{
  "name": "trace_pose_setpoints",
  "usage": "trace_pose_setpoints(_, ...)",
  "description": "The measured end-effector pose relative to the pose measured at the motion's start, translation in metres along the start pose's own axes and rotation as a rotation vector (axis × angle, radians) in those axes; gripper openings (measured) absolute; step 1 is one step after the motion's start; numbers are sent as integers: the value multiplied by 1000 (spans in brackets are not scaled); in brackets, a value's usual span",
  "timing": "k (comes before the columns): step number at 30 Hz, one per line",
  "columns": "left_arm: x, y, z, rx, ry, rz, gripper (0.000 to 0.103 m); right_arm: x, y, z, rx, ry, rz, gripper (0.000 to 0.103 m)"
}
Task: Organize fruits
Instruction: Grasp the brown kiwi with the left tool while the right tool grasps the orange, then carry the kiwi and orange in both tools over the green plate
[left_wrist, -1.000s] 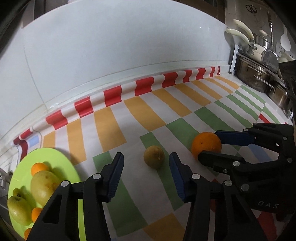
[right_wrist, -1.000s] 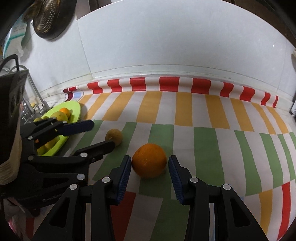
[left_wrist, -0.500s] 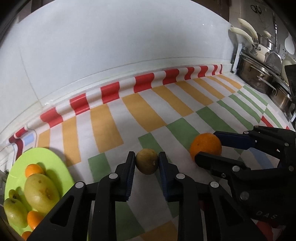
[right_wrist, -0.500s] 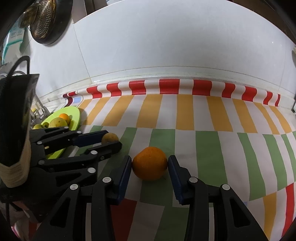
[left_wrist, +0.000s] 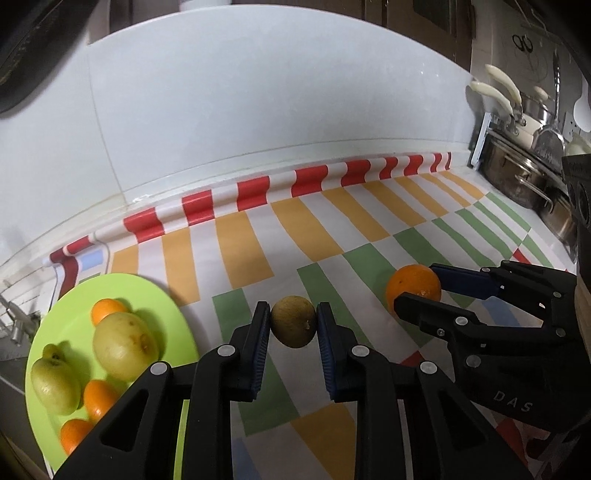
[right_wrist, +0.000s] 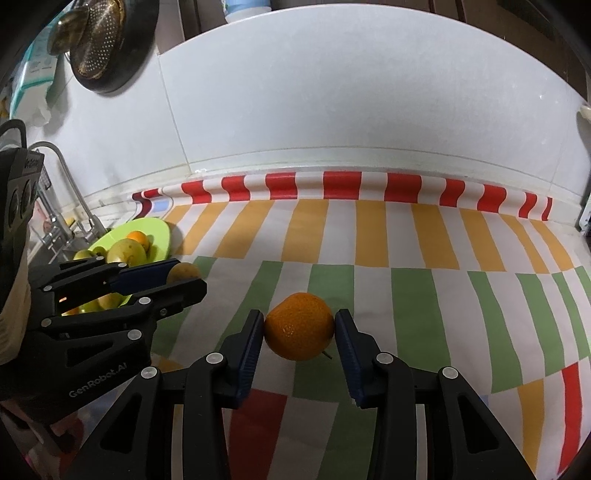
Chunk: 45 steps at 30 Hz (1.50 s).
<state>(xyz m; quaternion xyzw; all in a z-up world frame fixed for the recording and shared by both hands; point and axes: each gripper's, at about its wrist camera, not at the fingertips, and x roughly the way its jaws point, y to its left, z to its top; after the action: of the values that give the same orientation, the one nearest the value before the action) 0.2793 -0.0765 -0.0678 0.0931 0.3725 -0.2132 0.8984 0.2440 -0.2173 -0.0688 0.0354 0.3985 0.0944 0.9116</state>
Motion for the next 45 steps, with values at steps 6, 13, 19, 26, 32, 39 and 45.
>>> trace_pose_setpoints(6,-26,0,-2,-19,-37,14,26,-21,6,1,11,-31,-1,41)
trace_pose_setpoints(13,-55,1,-8,-39,-73,32,26,-43,20,3,2,-66,4,41)
trace_pose_setpoints(19,-82,3,-15,-50,-109,58,26,-62,33,2,-17,-98,12,41)
trace_pose_setpoints(26,-112,5,-24,-70,-145,90,26,-81,48,1,-39,-125,26,41)
trace_pose_setpoints(32,-135,7,-32,-82,-178,110,26,-94,61,0,-59,-143,40,41)
trace_pose_setpoints(39,-161,13,-41,-96,-211,134,26,-106,79,-1,-80,-164,58,41)
trace_pose_setpoints(45,-178,23,-49,-110,-230,153,26,-116,97,-1,-101,-187,80,41)
